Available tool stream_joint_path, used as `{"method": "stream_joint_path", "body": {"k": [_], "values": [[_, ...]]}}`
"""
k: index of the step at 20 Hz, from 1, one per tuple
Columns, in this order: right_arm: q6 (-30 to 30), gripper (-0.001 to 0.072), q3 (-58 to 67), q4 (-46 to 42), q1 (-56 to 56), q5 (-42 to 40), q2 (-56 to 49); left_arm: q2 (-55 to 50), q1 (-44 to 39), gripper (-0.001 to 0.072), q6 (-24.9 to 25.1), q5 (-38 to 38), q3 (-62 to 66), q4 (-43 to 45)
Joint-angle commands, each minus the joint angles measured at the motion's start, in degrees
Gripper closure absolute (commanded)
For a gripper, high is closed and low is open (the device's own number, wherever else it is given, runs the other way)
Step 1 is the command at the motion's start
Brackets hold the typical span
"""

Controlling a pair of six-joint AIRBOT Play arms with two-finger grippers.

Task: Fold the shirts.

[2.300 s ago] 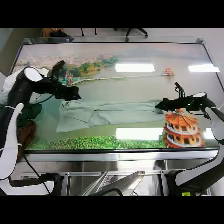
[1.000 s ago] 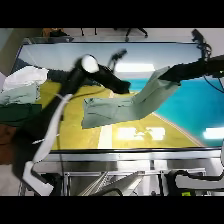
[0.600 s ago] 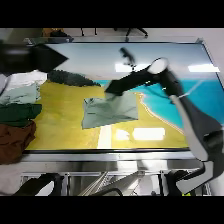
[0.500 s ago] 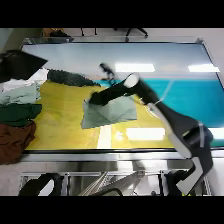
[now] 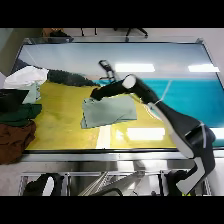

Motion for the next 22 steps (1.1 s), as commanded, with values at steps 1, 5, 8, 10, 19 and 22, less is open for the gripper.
{"method": "stream_joint_path", "body": {"k": [1, 5, 8, 10, 19, 22], "values": [[4.9, 0.0178, 0.07, -10.08, -14.25, 14.49, 4.15, 1.44, -1.49, 0.069, 0.26, 1.62, -2.54, -0.15], [5.11, -0.0005, -3.87, -11.17, -25.05, 22.58, 1.66, 1.42, -6.1, 0.069, -0.83, 1.75, -2.56, -0.09], [2.36, -0.0004, -10.01, -10.16, -25.57, 21.14, -1.46, 1.44, -8.48, 0.069, -1.92, 3.02, -2.56, -0.07], [-0.83, -0.0003, -12.35, -5.27, -24.83, 20.09, -4.22, 1.42, -9.53, 0.0689, -1.9, 3.61, -2.56, 0.02], [-8.96, 0.0297, -12.39, 9.51, -20.26, 16.5, -10.6, 1.42, -9.73, 0.0689, -2.27, 3.98, -2.56, 0.04], [-11.82, 0.0702, -11.69, 13.92, -20.59, 18.47, -8.22, 1.42, -9.73, 0.069, -2.25, 3.98, -2.56, 0.07]]}}
